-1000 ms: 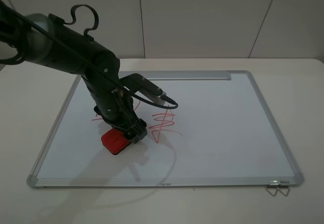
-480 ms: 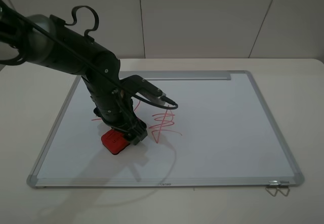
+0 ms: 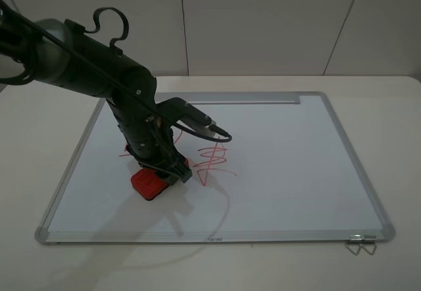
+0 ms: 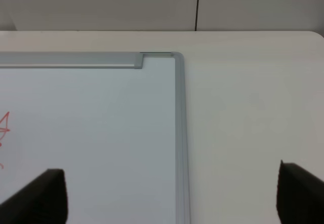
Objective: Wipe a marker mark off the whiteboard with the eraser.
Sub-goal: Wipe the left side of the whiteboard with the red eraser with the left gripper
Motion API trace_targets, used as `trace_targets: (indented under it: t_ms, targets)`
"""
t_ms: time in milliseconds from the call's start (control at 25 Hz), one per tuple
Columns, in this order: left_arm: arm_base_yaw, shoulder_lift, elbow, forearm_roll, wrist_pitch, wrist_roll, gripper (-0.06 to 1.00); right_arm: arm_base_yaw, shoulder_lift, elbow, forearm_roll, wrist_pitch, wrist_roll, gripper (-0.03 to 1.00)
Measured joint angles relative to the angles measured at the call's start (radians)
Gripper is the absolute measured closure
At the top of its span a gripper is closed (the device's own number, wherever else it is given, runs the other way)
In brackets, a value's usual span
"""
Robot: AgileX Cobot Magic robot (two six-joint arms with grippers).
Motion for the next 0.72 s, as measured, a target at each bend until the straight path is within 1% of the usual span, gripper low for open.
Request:
trace_targets:
  t_ms: [320,520,600,720]
  targets:
    - [0.000,-0.004,-0.002,0.007,-0.008,0.000,0.38,0.000,0.000,0.000,0.000,0.000,0.000,0.26]
    - [0.006,-0.075,-0.046,0.013,-0.008,-0.007,0.38,0.000,0.000,0.000,0.000,0.000,0.000,0.26]
    - [0.032,-0.102,-0.072,0.011,0.002,-0.022,0.38,0.000,0.000,0.000,0.000,0.000,0.000,0.26]
    - [0.112,-0.106,-0.100,0.011,0.051,-0.059,0.38,0.000,0.000,0.000,0.000,0.000,0.000,0.26]
